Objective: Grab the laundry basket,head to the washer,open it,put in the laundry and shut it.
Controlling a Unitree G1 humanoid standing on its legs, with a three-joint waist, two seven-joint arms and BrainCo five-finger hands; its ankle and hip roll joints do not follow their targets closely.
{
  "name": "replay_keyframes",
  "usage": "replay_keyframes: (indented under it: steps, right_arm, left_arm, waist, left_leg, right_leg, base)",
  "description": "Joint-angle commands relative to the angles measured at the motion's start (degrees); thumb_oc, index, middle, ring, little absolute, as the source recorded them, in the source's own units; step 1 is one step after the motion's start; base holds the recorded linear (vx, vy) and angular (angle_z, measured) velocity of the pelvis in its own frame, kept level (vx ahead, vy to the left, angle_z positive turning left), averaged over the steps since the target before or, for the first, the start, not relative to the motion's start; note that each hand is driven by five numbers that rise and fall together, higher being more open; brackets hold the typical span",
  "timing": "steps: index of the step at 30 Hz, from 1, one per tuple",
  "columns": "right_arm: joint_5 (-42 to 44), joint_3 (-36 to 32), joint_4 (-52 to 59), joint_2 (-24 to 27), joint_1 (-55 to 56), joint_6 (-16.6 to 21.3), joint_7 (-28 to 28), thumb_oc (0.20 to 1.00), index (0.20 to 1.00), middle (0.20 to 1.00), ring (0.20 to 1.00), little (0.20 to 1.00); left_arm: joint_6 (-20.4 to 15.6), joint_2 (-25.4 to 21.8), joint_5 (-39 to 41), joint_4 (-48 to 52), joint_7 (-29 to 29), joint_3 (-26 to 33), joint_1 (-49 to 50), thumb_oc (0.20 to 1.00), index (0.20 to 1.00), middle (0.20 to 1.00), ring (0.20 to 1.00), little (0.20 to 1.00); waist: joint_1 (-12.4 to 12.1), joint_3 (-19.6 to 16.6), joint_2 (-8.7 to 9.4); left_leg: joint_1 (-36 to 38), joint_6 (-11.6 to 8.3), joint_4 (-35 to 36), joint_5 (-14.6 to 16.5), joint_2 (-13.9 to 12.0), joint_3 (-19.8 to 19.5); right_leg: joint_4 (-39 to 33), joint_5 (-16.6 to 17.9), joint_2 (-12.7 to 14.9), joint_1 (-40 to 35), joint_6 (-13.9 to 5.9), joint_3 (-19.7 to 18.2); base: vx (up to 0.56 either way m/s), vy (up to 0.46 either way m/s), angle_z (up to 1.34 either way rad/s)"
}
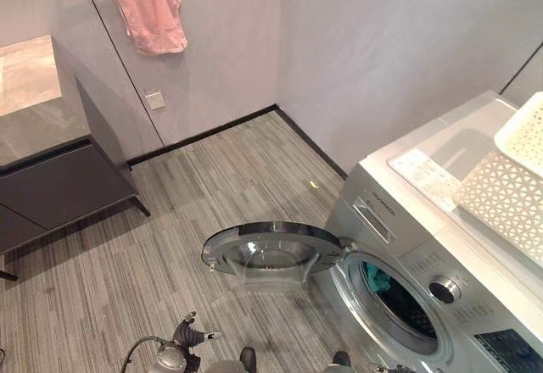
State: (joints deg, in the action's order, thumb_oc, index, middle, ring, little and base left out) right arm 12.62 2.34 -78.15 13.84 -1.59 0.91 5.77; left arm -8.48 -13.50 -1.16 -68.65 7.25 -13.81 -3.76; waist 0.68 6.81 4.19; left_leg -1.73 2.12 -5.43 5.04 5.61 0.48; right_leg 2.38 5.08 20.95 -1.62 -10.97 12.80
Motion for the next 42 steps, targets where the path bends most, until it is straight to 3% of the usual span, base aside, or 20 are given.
replay_keyframes:
  steps: [1,6,12,15,22,26,37,42]
  right_arm:
    - [-0.1,-0.7,-2.5,-0.3,-1.5,-0.3,-0.1,1.0,1.0,1.0,1.0,1.0]
    - [-0.3,0.4,-2.6,-0.6,-1.5,-0.5,-0.3,1.0,1.0,1.0,1.0,1.0]
    - [-1.0,2.4,-2.9,-0.1,-2.0,-0.4,-0.5,1.0,1.0,1.0,1.0,1.0]
    - [-1.4,3.0,-3.1,-0.1,-1.8,-0.2,-0.8,1.0,1.0,1.0,1.0,1.0]
    - [-2.9,4.8,-1.6,-0.3,-1.2,0.5,-0.1,1.0,1.0,1.0,1.0,1.0]
    - [-2.8,4.8,-0.6,0.2,-0.9,0.7,0.4,1.0,1.0,1.0,1.0,1.0]
    - [-2.8,1.8,-3.0,0.3,2.0,-0.2,0.1,1.0,1.0,1.0,1.0,1.0]
    - [-2.1,1.3,-1.8,0.6,1.2,-0.2,0.2,1.0,1.0,1.0,1.0,1.0]
  left_arm:
    - [-0.6,-1.8,-2.3,-1.6,0.0,0.6,-0.4,1.0,1.0,1.0,1.0,1.0]
    - [-0.6,-2.0,-2.3,-1.5,0.1,0.2,-0.8,1.0,1.0,1.0,1.0,1.0]
    - [-0.1,-2.4,-0.1,1.3,0.0,-0.1,-1.4,1.0,1.0,1.0,1.0,1.0]
    - [-0.2,-1.9,0.9,1.1,-0.3,0.4,-0.7,1.0,1.0,1.0,1.0,1.0]
    - [0.0,-0.5,2.0,-0.2,0.0,1.0,0.5,1.0,1.0,1.0,1.0,1.0]
    - [0.0,0.2,1.4,0.7,-0.3,-0.6,0.4,1.0,1.0,1.0,1.0,1.0]
    - [-0.3,-0.7,0.3,4.5,-1.4,-3.0,-0.2,1.0,1.0,1.0,1.0,1.0]
    - [-0.6,-1.8,1.3,10.1,-1.9,-4.0,-1.1,1.0,1.0,1.0,1.0,1.0]
  waist:
    - [-1.7,-2.6,0.58]
    - [-0.9,-1.4,0.07]
    - [-1.0,0.3,-2.65]
    - [-1.1,-1.1,-3.03]
    - [-1.8,-4.9,-1.91]
    - [-1.4,-5.7,-1.97]
    - [0.1,-6.3,-2.51]
    - [0.5,-4.9,-2.19]
  left_leg:
    - [-2.0,0.32,-9.2,9.5,-2.6,3.4]
    - [1.3,1.22,-5.8,8.5,-2.8,5.3]
    - [3.9,1.31,-2.1,5.9,-4.7,6.7]
    - [5.3,0.58,1.2,4.3,-5.4,6.4]
    - [7.6,-2.86,4.9,1.9,-9.1,6.6]
    - [8.5,-3.44,5.4,1.8,-9.8,6.2]
    - [9.9,-2.17,7.2,2.4,-7.6,6.3]
    - [8.1,-1.2,2.9,4.2,-6.3,6.2]
  right_leg:
    - [-7.4,9.0,2.8,8.9,-4.03,-4.1]
    - [-6.8,10.6,2.0,10.3,-3.96,-4.3]
    - [3.5,2.6,-0.9,12.1,-1.09,-1.4]
    - [4.8,1.6,-2.8,9.6,-0.4,-1.5]
    - [-3.4,0.4,-5.7,2.8,0.0,1.0]
    - [-4.5,0.1,-6.3,0.9,0.16,1.6]
    - [-3.8,1.1,-4.6,1.2,-1.05,-0.2]
    - [-2.1,2.6,-2.8,1.9,-1.52,-0.9]
  base:
    - [0.02,0.059,-0.19]
    - [0.0,0.03,-0.28]
    - [-0.01,-0.018,-0.19]
    - [0.09,-0.119,-0.14]
    - [0.12,-0.183,-0.04]
    - [0.05,-0.07,0.04]
    - [-0.02,0.077,-0.01]
    - [-0.06,0.091,0.0]
